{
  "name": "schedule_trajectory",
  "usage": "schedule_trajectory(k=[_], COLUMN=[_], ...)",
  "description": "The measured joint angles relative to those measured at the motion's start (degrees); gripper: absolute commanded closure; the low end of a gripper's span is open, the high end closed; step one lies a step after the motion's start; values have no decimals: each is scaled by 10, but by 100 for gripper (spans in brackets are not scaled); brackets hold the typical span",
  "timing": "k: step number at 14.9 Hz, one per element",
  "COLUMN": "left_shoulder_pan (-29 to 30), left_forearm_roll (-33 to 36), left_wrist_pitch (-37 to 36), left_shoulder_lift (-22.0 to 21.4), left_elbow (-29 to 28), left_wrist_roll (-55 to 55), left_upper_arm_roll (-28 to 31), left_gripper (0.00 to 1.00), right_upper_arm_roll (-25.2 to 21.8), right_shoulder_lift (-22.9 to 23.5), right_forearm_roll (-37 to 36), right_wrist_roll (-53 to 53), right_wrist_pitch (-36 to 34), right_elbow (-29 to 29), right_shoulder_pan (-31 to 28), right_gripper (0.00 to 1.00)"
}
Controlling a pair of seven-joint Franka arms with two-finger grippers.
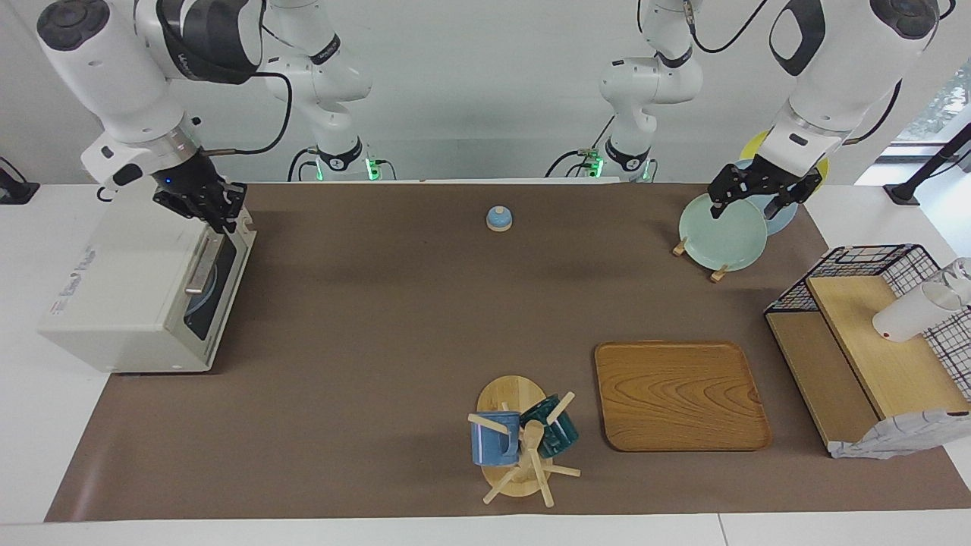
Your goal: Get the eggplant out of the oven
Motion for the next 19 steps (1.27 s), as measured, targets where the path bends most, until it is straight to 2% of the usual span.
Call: schedule_trajectory(k=[7, 13, 19], left_shoulder_pan=[0, 0, 0], left_forearm_roll=[0, 0, 0], left_wrist_pitch=[0, 0, 0], left_shoulder_lift=[0, 0, 0], left_elbow=[0, 0, 0], left_wrist_roll=[0, 0, 0], left_upper_arm_roll=[0, 0, 0], left_gripper=[0, 0, 0], right_upper_arm_roll=[-2, -2, 0], right_shoulder_lift=[-1, -3, -20], right_forearm_roll=[-46, -52, -33], right_wrist_roll=[0, 0, 0], right_wrist_pitch=[60, 67, 107], right_elbow=[-79, -96, -131], right_shoulder_pan=[-17, -20, -13], right_gripper=[100, 100, 100])
